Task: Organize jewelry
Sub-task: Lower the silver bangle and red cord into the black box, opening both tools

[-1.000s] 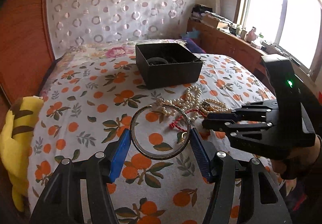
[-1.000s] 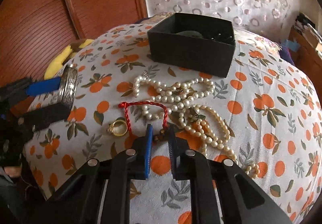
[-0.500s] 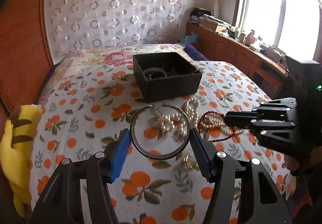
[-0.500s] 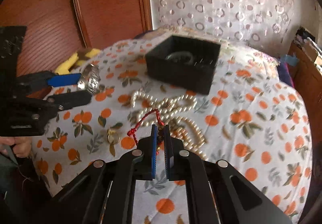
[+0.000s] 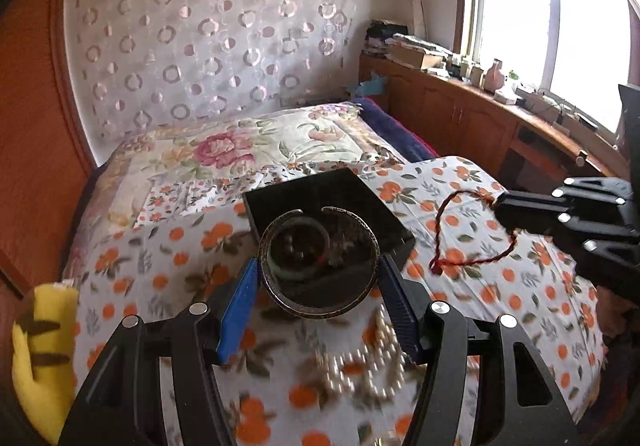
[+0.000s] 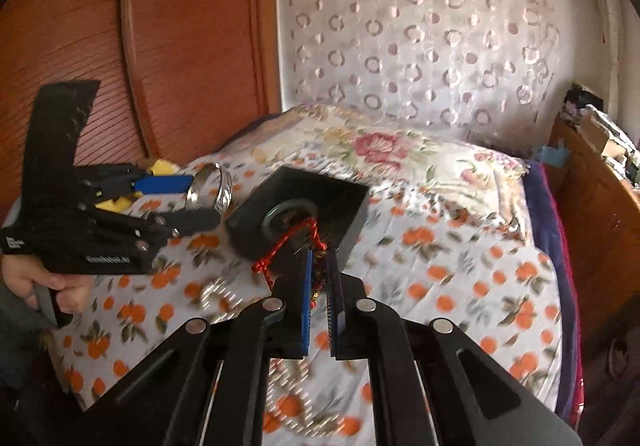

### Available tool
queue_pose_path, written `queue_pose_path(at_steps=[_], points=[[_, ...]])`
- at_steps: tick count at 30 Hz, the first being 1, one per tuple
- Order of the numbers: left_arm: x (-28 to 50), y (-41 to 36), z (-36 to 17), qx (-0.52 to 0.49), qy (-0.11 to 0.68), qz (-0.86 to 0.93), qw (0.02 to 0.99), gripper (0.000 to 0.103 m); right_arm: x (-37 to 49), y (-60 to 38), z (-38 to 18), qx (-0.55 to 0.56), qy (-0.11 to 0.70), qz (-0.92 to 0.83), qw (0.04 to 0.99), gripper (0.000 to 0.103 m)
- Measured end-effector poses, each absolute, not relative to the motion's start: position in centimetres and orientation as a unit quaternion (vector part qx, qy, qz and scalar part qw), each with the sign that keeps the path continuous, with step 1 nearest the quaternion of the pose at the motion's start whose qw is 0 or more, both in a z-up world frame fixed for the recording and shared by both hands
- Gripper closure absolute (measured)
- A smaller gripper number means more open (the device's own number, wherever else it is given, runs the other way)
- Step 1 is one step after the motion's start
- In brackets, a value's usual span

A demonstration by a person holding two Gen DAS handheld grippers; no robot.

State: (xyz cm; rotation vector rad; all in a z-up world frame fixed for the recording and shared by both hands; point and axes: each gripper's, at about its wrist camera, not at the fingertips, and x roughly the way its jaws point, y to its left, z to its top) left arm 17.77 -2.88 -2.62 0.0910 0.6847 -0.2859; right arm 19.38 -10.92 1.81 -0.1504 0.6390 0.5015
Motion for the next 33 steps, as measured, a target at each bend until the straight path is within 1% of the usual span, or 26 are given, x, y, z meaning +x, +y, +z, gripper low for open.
queue_pose_path(at_steps=[7,17,19,20,21,29,31,33], points=[[23.4,-4.2,-4.5,0.065,0.374,-0.142,0.914,0.045,23.0,-11.7,1.7,-0.063,0.308,0.237,0.919,0.095],[25.5,-5.6,-6.1,0.092,0.404,-0.144,0.899,0.045,25.2,-11.1,0.2,-0.06,0.317,0.246,0.914,0.095],[25.4,-5.6,-6.0,0.094,0.401,-0.144,0.9,0.042,25.4,-11.0,0.1,-0.059,0.317,0.247,0.914,0.095],[25.5,-5.7,-6.0,0.093,0.4,-0.144,0.9,0.036,25.5,-11.0,0.0,-0.06,0.318,0.247,0.913,0.095],[25.5,-5.6,-5.8,0.091,0.396,-0.147,0.902,0.035,25.6,-10.9,0.0,-0.06,0.319,0.248,0.913,0.095],[24.2,-3.8,-4.2,0.078,0.369,-0.134,0.917,0.034,26.7,-9.3,-0.2,-0.06,0.325,0.267,0.906,0.095],[23.3,-2.7,-3.7,0.067,0.36,-0.126,0.922,0.032,27.1,-8.7,-0.6,-0.062,0.33,0.273,0.902,0.095],[22.5,-1.8,-3.4,0.06,0.354,-0.116,0.926,0.028,27.9,-7.8,-1.1,-0.06,0.34,0.283,0.895,0.095]])
